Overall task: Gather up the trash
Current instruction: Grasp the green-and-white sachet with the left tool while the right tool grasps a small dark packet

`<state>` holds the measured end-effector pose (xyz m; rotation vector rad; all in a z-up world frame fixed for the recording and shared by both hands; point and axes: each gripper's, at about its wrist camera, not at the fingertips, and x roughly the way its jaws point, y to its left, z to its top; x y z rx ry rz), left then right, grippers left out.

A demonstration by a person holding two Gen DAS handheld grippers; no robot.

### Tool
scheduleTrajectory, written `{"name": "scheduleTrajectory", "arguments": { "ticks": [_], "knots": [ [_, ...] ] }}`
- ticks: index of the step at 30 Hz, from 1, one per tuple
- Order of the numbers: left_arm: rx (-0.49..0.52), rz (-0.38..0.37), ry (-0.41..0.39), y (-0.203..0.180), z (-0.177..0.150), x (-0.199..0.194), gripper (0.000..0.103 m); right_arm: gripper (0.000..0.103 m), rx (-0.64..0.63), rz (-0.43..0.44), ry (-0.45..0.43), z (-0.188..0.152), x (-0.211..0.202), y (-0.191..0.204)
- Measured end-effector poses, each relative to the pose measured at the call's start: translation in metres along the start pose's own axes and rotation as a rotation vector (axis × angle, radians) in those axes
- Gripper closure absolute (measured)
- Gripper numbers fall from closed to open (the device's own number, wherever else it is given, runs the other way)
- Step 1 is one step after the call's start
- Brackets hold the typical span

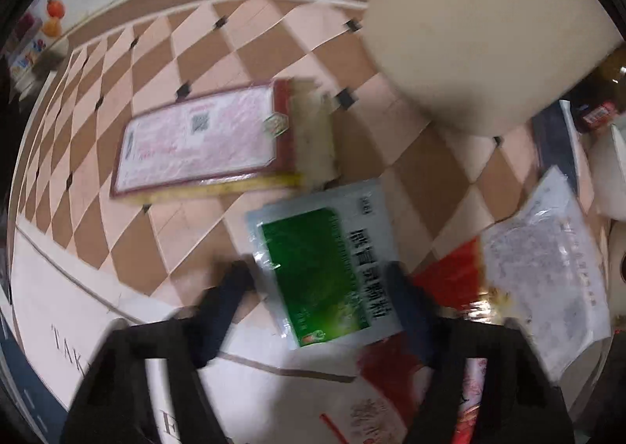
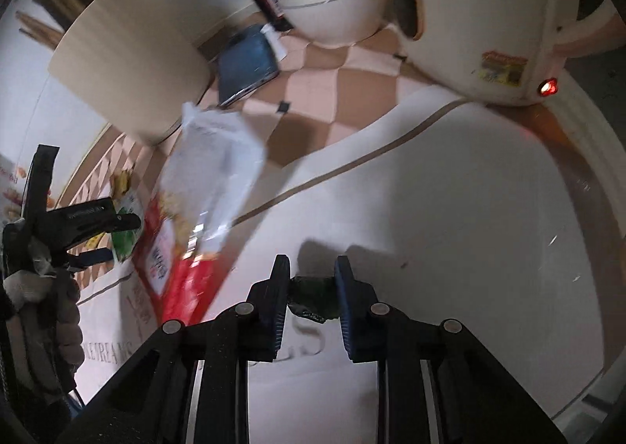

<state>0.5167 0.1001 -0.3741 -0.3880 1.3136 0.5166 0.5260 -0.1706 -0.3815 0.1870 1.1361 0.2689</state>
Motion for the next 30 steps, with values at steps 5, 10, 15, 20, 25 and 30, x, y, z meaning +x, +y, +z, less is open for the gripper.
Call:
{"name": "scheduleTrajectory", "arguments": {
  "ticks": [5, 10, 15, 20, 25, 30],
  "knots": [
    [0.031, 0.011, -0.004, 0.0, -0.006, -0.011, 0.102, 0.079, 0.032, -0.003, -0.012, 0.002, -0.003, -0.013],
    [0.056, 0.001, -0.099, 0.018, -0.045, -0.062, 0.102, 0.08, 0.04, 0.012, -0.029, -0.005, -0.018, -0.017],
    [0.077, -0.003, -0.198, 0.044, -0.1, -0.121, 0.102, 0.08, 0.021, 0.032, -0.054, -0.026, -0.046, -0.011],
    [0.126, 0.013, -0.26, 0.083, -0.169, -0.156, 0.102, 0.08, -0.008, 0.032, -0.073, -0.071, -0.079, 0.003],
    [0.167, 0.028, -0.296, 0.108, -0.243, -0.161, 0.102, 0.081, -0.045, 0.008, -0.075, -0.145, -0.118, 0.023],
    [0.216, 0.007, -0.26, 0.126, -0.318, -0.145, 0.102, 0.081, -0.071, -0.026, -0.054, -0.233, -0.148, 0.031]
  ]
}}
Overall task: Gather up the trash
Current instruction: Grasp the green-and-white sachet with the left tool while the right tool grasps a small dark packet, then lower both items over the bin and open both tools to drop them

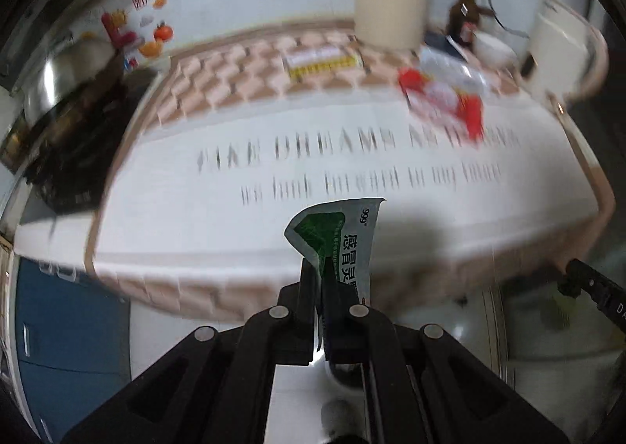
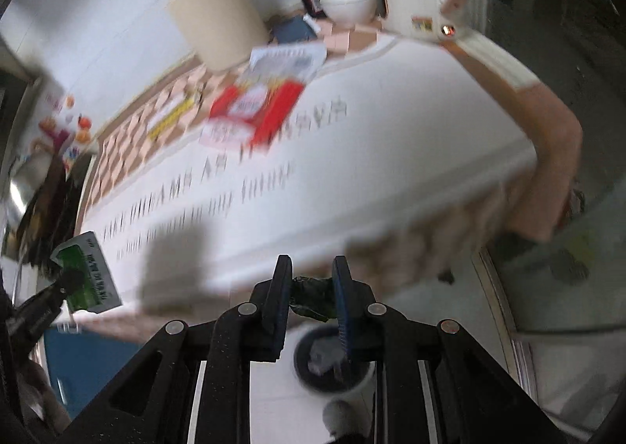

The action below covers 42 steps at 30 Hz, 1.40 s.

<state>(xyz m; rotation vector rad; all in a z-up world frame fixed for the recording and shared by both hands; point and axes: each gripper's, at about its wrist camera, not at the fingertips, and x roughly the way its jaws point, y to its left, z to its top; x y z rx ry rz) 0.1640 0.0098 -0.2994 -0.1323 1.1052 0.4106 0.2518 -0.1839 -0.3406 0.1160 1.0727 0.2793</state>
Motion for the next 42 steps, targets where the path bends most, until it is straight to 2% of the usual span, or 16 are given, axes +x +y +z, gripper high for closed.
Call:
{"name": "scheduleTrajectory", "arguments": {
  "ticks": [5, 10, 14, 17, 23, 28, 33, 35, 39, 40, 41, 42],
  "knots": [
    [0.027, -0.038, 0.106, 0.0, -0.072, 0.024, 0.102, 0.081, -0.015, -0.028, 0.09, -0.084, 0.002, 0.004],
    [0.02, -0.05, 0.234, -0.003, -0.134, 0.085, 0.102, 0.082, -0.028, -0.058, 0.197, -0.149, 0.037, -0.003],
    [0.02, -0.046, 0.317, -0.009, -0.174, 0.148, 0.102, 0.083, -0.035, -0.083, 0.28, -0.195, 0.091, -0.016],
    [0.013, -0.048, 0.386, -0.017, -0.204, 0.21, 0.102, 0.083, -0.024, -0.093, 0.337, -0.227, 0.146, -0.031],
    [-0.012, -0.073, 0.491, -0.036, -0.258, 0.329, 0.102, 0.084, 0.014, -0.094, 0.414, -0.27, 0.262, -0.068],
    [-0.068, -0.1, 0.581, -0.048, -0.295, 0.406, 0.102, 0.085, 0.052, -0.056, 0.482, -0.307, 0.357, -0.098],
    [-0.065, -0.11, 0.629, -0.056, -0.315, 0.438, 0.101, 0.085, 0.032, -0.049, 0.53, -0.333, 0.426, -0.116],
    [-0.056, -0.115, 0.636, -0.061, -0.315, 0.442, 0.095, 0.085, 0.022, -0.056, 0.551, -0.339, 0.441, -0.118],
    [-0.073, -0.101, 0.622, -0.056, -0.311, 0.438, 0.095, 0.084, 0.005, -0.042, 0.594, -0.346, 0.455, -0.116],
    [-0.069, -0.087, 0.616, -0.054, -0.31, 0.438, 0.093, 0.076, -0.004, -0.046, 0.595, -0.346, 0.456, -0.114],
    [-0.063, -0.08, 0.605, -0.052, -0.307, 0.433, 0.081, 0.068, -0.019, -0.056, 0.594, -0.344, 0.454, -0.113],
    [-0.061, -0.077, 0.595, -0.049, -0.304, 0.428, 0.058, 0.051, -0.03, -0.066, 0.585, -0.341, 0.449, -0.111]
  ]
}}
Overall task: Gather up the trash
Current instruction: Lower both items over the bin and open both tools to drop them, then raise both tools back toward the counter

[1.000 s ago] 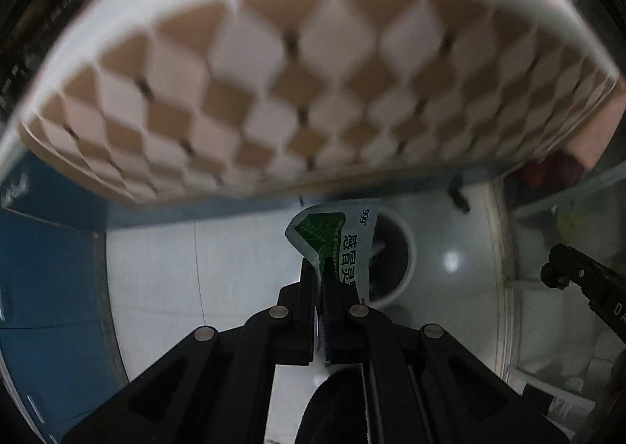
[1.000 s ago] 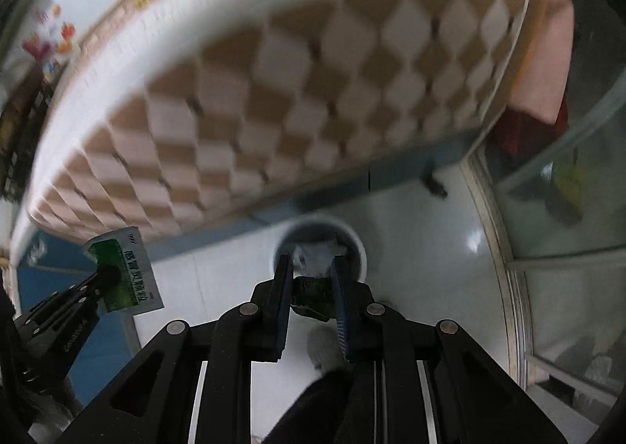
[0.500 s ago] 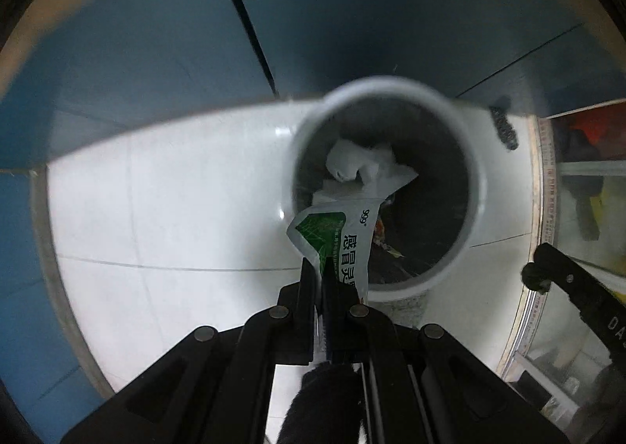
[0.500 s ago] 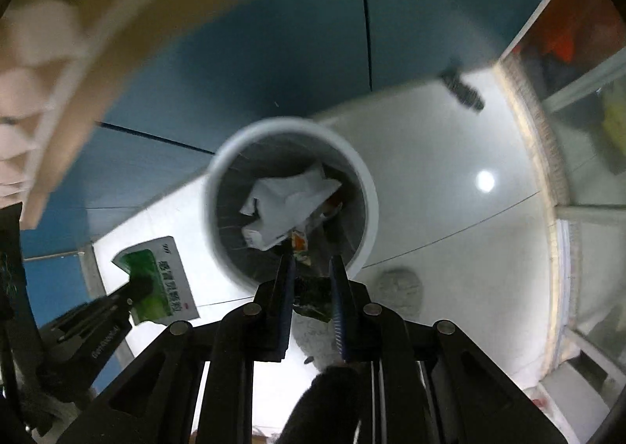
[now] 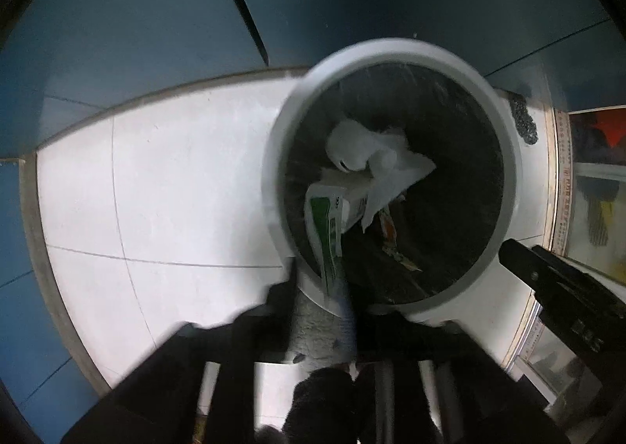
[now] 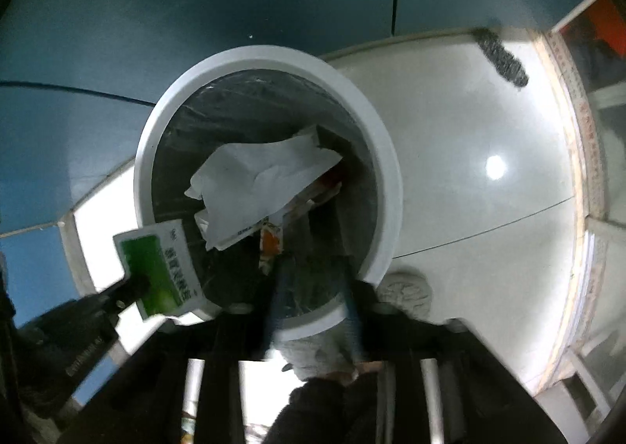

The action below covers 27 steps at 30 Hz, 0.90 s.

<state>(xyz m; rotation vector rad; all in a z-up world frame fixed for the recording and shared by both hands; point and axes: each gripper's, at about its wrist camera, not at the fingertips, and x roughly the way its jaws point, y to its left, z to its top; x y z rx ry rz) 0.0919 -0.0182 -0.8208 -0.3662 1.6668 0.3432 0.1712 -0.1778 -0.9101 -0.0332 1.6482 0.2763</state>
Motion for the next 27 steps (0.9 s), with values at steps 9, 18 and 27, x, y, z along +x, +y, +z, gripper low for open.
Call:
{"name": "scheduleTrajectory", "arguments": {
  "ticks": [9, 18, 27],
  "knots": [
    [0.014, 0.078, -0.106, 0.011, -0.008, -0.054, 0.0, 0.0, -0.071, -0.107, -0.089, -0.003, -0.073, 0.009],
    [-0.027, 0.066, -0.148, 0.016, -0.046, -0.154, 0.0, 0.0, -0.115, -0.2, -0.164, -0.034, -0.173, 0.019],
    [-0.06, 0.035, -0.218, 0.018, -0.09, -0.304, 0.0, 0.0, -0.17, -0.176, -0.245, -0.077, -0.328, 0.053]
  ]
}}
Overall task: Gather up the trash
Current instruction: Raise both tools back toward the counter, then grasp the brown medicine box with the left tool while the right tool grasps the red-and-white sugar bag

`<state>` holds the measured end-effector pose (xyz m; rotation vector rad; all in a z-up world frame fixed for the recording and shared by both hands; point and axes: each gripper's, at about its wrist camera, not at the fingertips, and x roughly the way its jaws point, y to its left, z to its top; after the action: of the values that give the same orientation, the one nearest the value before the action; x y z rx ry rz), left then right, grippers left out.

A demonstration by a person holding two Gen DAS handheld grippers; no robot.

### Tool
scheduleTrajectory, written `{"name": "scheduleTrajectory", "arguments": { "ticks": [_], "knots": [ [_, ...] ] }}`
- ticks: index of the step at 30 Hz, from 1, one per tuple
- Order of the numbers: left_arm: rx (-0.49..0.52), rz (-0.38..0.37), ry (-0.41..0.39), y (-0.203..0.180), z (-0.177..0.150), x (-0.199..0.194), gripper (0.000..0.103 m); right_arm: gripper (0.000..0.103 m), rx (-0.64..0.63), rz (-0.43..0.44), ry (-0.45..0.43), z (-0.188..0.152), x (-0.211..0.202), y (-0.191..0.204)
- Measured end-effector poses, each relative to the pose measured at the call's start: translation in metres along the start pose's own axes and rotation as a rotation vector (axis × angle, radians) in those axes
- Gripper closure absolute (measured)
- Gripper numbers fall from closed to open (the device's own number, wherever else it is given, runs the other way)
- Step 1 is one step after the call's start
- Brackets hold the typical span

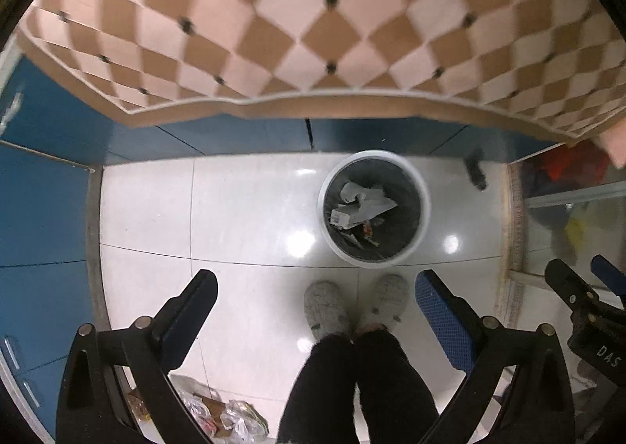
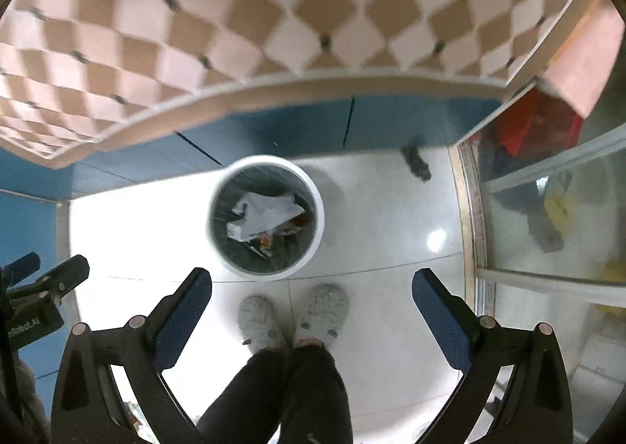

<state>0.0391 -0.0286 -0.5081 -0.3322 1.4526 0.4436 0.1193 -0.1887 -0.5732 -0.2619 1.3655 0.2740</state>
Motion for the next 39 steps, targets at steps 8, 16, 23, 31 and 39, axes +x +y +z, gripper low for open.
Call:
{"name": "scheduleTrajectory", "arguments": {
  "ticks": [8, 16, 23, 31, 39],
  "knots": [
    [-0.014, -0.046, -0.023, 0.004, -0.017, -0.103, 0.0, 0.0, -0.022, 0.007, -0.036, -0.003, -0.124, 0.008],
    [-0.021, -0.04, -0.086, 0.008, -0.02, -0.164, 0.0, 0.0, -0.028, 0.039, -0.072, -0.008, -0.207, 0.001],
    [-0.04, 0.028, -0.277, 0.008, 0.015, -0.229, 0.0, 0.0, 0.047, 0.183, -0.128, 0.01, -0.242, -0.015],
    [-0.154, 0.105, -0.425, 0.038, 0.133, -0.262, 0.0, 0.0, 0.154, 0.293, -0.206, 0.118, -0.259, -0.029],
    [0.193, 0.26, -0.466, 0.007, 0.286, -0.232, 0.0, 0.0, 0.313, 0.266, -0.198, 0.251, -0.227, -0.038]
  ]
}}
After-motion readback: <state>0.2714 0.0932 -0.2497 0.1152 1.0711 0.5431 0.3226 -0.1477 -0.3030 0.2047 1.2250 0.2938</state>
